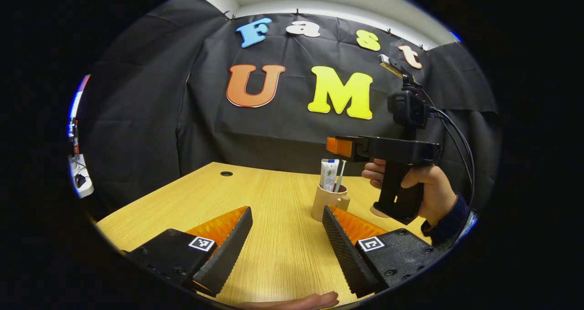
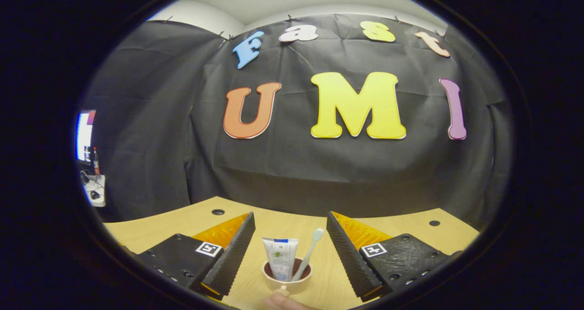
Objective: Put the toothbrush and toothpaste on the desktop into the cup, then pick up the cup and place it on the coaster on the desktop.
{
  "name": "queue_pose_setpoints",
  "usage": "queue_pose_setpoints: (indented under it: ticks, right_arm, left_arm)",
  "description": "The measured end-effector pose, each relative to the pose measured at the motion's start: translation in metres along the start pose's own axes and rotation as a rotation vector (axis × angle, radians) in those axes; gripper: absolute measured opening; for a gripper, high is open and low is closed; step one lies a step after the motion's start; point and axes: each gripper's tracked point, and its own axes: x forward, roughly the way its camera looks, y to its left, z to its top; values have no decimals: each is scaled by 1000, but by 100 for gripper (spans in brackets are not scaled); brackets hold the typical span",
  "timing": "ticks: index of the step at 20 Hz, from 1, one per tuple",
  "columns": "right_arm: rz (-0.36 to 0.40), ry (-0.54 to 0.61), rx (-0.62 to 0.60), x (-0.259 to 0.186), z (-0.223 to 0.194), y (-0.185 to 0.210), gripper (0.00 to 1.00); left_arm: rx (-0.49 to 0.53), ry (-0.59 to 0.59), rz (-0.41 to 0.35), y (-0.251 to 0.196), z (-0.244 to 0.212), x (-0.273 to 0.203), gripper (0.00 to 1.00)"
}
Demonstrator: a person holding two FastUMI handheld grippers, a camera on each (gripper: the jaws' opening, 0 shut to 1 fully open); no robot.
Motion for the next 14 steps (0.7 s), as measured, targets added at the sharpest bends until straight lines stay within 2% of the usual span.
queue_pose_setpoints:
  ticks: [5, 10, 14]
  right_arm:
    - [-4, -18, 13, -25, 12, -20, 95]
    - [-36, -70, -6, -63, 32, -57, 95]
    - [-69, -122, -33, -98, 47, -90, 95]
  left_arm:
    - [-11, 49, 8, -5, -2, 9, 98]
    - [-30, 92, -12, -17, 19, 31, 98]
    - [-32, 216, -17, -33, 27, 52, 98]
